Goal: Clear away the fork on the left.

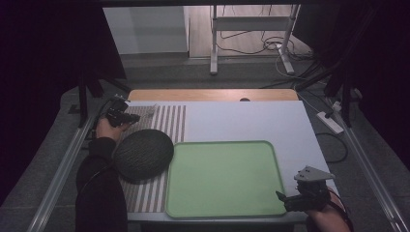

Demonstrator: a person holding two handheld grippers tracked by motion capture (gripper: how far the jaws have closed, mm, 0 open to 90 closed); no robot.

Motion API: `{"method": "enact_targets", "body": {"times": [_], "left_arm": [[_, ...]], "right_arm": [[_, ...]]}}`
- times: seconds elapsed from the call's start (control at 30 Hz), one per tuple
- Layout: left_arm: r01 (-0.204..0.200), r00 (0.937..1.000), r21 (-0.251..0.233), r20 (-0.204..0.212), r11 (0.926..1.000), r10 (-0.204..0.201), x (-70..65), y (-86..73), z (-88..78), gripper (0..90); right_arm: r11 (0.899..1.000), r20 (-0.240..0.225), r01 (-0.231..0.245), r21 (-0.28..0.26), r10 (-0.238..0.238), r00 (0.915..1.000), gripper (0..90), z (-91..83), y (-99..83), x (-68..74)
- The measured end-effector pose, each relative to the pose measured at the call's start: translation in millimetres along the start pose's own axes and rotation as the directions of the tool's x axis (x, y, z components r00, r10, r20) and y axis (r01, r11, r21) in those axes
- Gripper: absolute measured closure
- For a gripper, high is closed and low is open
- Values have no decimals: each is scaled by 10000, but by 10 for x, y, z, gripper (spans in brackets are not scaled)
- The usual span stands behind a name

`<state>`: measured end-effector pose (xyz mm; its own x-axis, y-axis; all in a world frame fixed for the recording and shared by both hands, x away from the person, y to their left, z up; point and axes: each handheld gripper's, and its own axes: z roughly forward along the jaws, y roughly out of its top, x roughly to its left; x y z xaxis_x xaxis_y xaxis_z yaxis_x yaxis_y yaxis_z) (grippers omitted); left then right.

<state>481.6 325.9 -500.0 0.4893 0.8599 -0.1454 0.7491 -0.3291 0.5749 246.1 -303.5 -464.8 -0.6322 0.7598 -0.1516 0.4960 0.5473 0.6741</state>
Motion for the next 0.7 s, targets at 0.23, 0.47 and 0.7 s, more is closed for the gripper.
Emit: {"method": "enact_targets", "body": {"times": [0.23, 0.47, 0.7], "left_arm": [[-192, 9995, -70, 239, 9998, 194, -160, -24, -86, 843], [-376, 9977, -44, 567, 9993, 378, -413, -66, -168, 843], [-499, 9949, -129, 869, 9987, 508, -719, -197, -247, 842]], "right_arm": [[10000, 21, 32, 3, -32, 10000, 0, -2, 2, 3], [10000, 23, 52, -42, -52, 10000, 0, -3, 0, 5], [9999, -12, 112, -63, -112, 9999, 0, -3, 2, 9]]}}
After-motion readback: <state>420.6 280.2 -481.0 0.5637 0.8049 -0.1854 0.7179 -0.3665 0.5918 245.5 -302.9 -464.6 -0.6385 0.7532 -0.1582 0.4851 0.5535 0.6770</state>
